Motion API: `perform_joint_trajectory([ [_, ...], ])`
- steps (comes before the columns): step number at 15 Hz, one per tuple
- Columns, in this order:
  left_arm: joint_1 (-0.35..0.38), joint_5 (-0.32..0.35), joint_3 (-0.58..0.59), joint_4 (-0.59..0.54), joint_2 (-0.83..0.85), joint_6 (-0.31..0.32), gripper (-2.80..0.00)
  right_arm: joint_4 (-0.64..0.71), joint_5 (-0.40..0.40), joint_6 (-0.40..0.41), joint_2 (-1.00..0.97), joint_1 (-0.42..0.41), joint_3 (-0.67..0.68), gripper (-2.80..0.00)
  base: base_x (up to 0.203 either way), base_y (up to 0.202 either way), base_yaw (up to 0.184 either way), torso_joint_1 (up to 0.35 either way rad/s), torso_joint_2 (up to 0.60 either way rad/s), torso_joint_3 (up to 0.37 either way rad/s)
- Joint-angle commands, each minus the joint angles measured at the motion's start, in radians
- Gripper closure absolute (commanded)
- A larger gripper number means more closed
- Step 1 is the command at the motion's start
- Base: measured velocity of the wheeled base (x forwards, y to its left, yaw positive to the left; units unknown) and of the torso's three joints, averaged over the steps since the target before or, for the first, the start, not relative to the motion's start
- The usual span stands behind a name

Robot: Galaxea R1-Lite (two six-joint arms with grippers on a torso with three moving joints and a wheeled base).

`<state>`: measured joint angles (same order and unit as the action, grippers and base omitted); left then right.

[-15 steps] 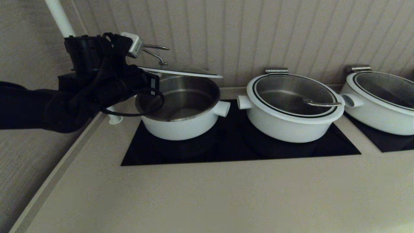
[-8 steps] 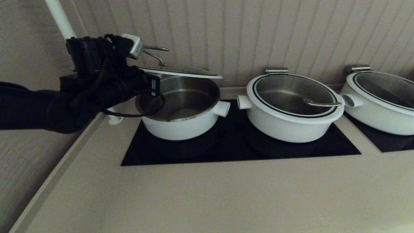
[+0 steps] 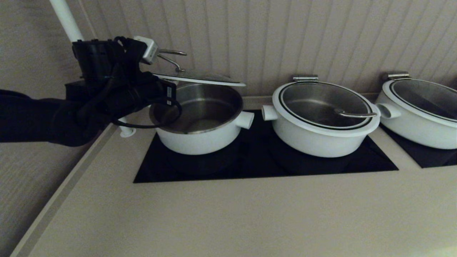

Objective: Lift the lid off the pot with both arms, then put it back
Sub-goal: Open the pot lid completely

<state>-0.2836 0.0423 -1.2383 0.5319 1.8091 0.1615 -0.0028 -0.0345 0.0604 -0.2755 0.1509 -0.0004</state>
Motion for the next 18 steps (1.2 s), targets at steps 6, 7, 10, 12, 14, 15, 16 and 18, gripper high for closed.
perform_joint_trajectory([
  [6, 0.001, -0.001, 0.000, 0.002, -0.017, 0.001, 0.00, 0.000, -0.001, 0.001, -0.007, 0.009, 0.000, 0.00, 0.000, 0.000, 0.000, 0.000, 0.00, 0.000],
  [7, 0.001, -0.001, 0.002, 0.002, -0.017, 0.001, 0.00, 0.000, -0.001, 0.001, -0.021, 0.014, 0.000, 0.00, 0.000, 0.000, 0.000, 0.000, 0.00, 0.000],
  [10, 0.001, -0.001, 0.002, 0.002, -0.017, 0.001, 0.00, 0.000, -0.001, -0.002, 0.002, 0.064, 0.000, 0.00, 0.000, 0.000, 0.000, 0.000, 0.00, 0.000],
  [12, 0.001, -0.001, 0.002, 0.002, -0.017, 0.001, 0.00, 0.000, -0.001, 0.001, 0.002, 0.064, 0.000, 0.00, 0.000, 0.000, 0.000, 0.000, 0.00, 0.000],
  [14, 0.001, 0.000, 0.002, 0.002, -0.017, 0.001, 0.00, 0.000, -0.001, 0.001, 0.002, 0.064, 0.000, 0.00, 0.000, 0.000, 0.000, 0.000, 0.00, 0.000],
  [15, 0.001, -0.001, 0.002, 0.003, -0.017, 0.001, 0.00, 0.000, -0.001, 0.001, 0.002, 0.064, 0.000, 0.00, 0.000, 0.000, 0.000, 0.000, 0.00, 0.000],
  [16, 0.001, -0.001, 0.000, 0.002, -0.017, 0.001, 0.00, 0.000, -0.001, 0.001, 0.001, 0.060, 0.000, 0.00, 0.000, 0.000, 0.000, 0.000, 0.00, 0.000],
  [18, 0.001, -0.001, 0.000, 0.002, -0.017, 0.001, 0.00, 0.000, -0.001, -0.001, 0.001, 0.013, 0.000, 0.00, 0.000, 0.000, 0.000, 0.000, 0.00, 0.000],
])
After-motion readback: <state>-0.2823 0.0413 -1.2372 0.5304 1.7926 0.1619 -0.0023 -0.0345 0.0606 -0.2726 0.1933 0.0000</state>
